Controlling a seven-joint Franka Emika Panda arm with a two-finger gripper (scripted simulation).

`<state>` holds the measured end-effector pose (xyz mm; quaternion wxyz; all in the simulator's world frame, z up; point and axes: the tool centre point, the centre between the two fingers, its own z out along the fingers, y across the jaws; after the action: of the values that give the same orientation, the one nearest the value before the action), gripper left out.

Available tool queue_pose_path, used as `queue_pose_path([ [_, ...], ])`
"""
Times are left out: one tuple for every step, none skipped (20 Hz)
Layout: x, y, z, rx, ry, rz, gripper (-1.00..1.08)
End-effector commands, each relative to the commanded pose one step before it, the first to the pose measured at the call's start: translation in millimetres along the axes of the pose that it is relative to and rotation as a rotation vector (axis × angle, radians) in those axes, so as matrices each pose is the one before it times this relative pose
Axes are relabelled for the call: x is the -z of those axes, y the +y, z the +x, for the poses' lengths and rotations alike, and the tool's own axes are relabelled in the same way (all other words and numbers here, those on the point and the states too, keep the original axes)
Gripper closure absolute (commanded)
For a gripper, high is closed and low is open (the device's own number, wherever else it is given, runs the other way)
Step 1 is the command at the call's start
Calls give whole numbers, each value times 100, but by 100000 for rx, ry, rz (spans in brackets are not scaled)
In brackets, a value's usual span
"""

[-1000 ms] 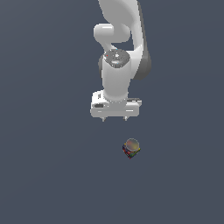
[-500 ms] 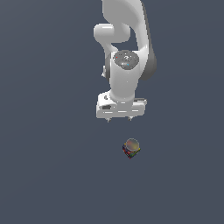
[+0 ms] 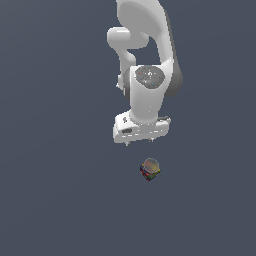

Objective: Pick up the object and move it to a goal position.

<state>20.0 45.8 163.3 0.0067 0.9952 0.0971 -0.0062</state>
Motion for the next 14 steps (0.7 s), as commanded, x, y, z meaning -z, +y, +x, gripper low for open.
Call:
queue_pose_path([
  [-558, -453, 980, 5035, 82, -13, -92],
  [-265, -187, 473, 2378, 63, 2, -92],
  [-290, -192, 504, 2540, 72, 12, -92],
  [-316, -193, 535, 2698, 82, 23, -92],
  [-344, -194, 565, 2855, 93, 35, -92],
  [-362, -187, 578, 2930, 103, 47, -92],
  [-351, -164, 544, 2766, 104, 55, -92],
  [-336, -142, 506, 2583, 105, 60, -92],
  [-319, -123, 469, 2404, 104, 62, -92],
  [-302, -106, 432, 2227, 102, 64, -92],
  [-283, -90, 396, 2051, 99, 63, -92],
  [-264, -77, 361, 1879, 95, 61, -92],
  [-243, -65, 326, 1708, 90, 59, -92],
  [-222, -56, 293, 1541, 84, 55, -92],
])
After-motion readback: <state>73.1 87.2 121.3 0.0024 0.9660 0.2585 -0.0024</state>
